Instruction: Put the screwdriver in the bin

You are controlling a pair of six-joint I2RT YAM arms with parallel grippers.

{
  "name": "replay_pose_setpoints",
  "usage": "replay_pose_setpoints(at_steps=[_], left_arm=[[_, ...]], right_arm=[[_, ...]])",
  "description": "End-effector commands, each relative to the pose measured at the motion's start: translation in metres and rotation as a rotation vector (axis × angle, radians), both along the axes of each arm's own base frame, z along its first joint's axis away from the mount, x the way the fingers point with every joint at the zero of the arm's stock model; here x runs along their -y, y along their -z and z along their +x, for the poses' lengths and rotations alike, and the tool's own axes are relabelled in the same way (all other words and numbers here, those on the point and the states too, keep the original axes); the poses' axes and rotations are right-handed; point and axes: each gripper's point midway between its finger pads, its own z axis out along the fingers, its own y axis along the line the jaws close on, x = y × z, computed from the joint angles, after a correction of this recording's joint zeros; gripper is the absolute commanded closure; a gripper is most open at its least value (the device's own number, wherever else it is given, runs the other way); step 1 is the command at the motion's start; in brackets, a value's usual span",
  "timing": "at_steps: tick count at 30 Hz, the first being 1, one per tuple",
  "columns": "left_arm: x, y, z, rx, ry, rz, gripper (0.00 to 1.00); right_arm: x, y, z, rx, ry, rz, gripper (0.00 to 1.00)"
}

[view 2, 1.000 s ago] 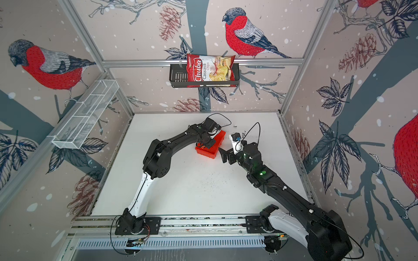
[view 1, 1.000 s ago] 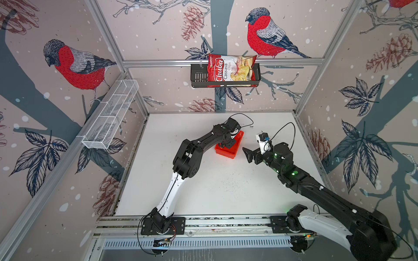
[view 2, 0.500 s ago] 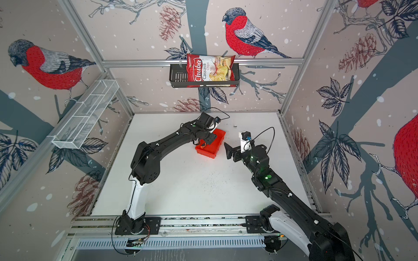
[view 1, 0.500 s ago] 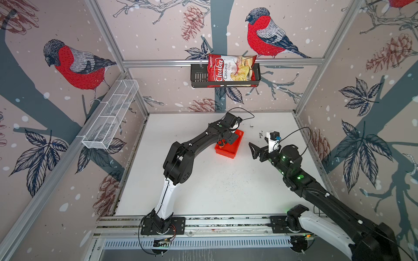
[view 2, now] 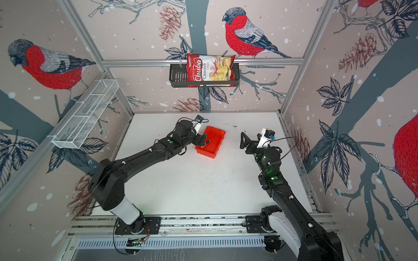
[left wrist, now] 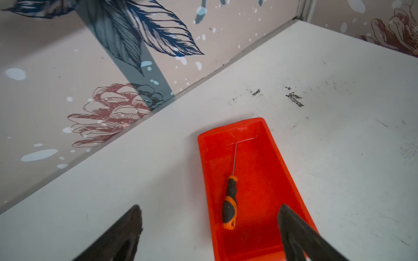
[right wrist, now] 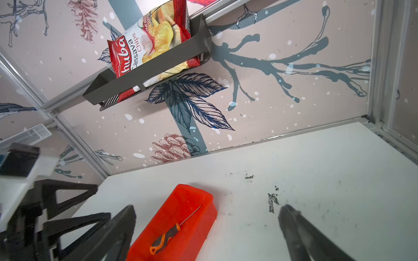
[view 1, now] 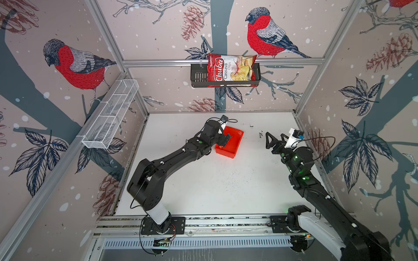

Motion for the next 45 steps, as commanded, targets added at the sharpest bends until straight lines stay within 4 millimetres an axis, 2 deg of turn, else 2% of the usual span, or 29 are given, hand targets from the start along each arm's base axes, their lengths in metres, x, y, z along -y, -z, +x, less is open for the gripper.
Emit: replay_pose_setpoints(at_steps=[1,3,7,11,15,19,21,26,33,37,41,45], left_arm=[[-0.023,-0.049,0.000,0.229,-0.068,-0.167,0.05],[-0.055,-0.058,-0.010,0.321,-0.144,-0.213,0.04],[-0.113,-0.054,-0.028,0.426,-0.267,-0.263,0.04],[-0.171,-0.027,-0.038,0.429,-0.449,-0.218,0.04],[-0.233,0.001,-0.058,0.439,-0.691,-0.123,0.04],[-0.271,0.024,-0.075,0.426,-0.823,-0.131,0.03],[-0.281,0.034,-0.078,0.425,-0.849,-0.139,0.03],[-0.288,0.049,-0.071,0.427,-0.836,-0.161,0.03],[-0.300,0.068,-0.058,0.396,-0.795,-0.233,0.03],[-0.300,0.080,-0.051,0.383,-0.763,-0.241,0.02],[-0.301,0.086,-0.038,0.333,-0.772,-0.224,0.02],[-0.303,0.088,-0.039,0.325,-0.772,-0.227,0.02]], right_arm=[[0.013,-0.015,0.005,0.062,0.061,0.012,0.00],[0.017,-0.010,0.009,0.062,0.094,-0.055,0.00],[0.031,0.007,0.019,0.044,0.184,-0.184,0.00],[0.047,0.038,0.028,-0.015,0.282,-0.269,0.00],[0.059,0.070,0.034,-0.088,0.334,-0.336,0.00],[0.077,0.091,0.032,-0.116,0.406,-0.338,0.00],[0.085,0.098,0.033,-0.123,0.435,-0.337,0.00],[0.101,0.113,0.034,-0.130,0.484,-0.379,0.00],[0.125,0.128,0.028,-0.113,0.523,-0.296,0.00],[0.131,0.139,0.031,-0.122,0.514,-0.266,0.00],[0.128,0.139,0.034,-0.126,0.497,-0.276,0.00],[0.127,0.141,0.035,-0.135,0.496,-0.280,0.00]])
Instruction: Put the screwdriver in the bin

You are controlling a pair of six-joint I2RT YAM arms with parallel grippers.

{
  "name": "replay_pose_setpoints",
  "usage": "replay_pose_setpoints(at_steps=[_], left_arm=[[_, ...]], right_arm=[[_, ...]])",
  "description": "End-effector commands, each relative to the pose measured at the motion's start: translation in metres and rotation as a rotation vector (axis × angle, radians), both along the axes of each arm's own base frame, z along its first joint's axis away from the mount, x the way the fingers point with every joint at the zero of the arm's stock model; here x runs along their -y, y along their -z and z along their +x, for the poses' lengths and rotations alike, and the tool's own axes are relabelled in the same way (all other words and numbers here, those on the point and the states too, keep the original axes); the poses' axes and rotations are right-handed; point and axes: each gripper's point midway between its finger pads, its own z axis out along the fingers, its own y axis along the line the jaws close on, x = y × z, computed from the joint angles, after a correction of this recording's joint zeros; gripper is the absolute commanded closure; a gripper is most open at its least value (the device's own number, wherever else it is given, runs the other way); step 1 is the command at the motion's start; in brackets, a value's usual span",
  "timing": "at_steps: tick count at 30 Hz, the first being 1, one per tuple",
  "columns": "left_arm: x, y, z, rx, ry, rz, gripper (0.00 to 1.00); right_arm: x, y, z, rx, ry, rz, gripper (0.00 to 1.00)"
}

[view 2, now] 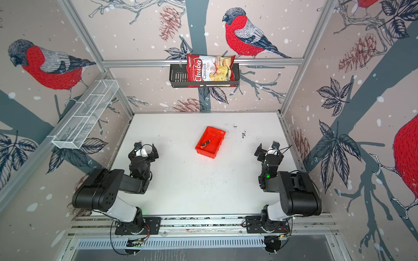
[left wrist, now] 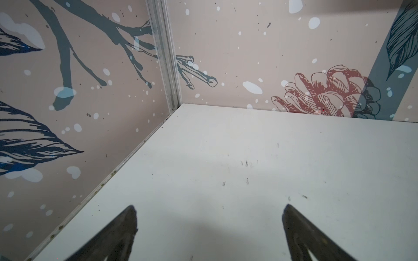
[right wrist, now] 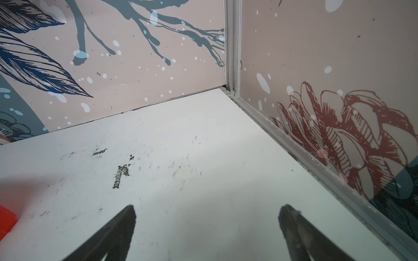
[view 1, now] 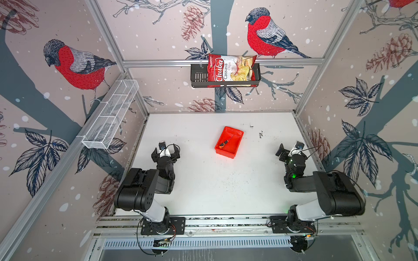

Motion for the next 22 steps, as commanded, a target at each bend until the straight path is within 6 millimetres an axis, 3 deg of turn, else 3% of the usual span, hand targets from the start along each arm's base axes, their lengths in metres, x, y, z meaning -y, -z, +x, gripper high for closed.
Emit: replay_pose_setpoints(at_steps=[1,22], left_arm=[[0.0035,-0.0051,0.0028,0.024,0.023,-0.021,0.02],[0.0034,-0.0061,0.0026,0.028,0.021,-0.018,0.02]], right_arm=[[-0.0030,-0.0110,0.0036,0.048,-0.011,0.018,0.00],[-0.0066,-0.0096,0.0043,0.038,-0.001,-0.011,0.00]])
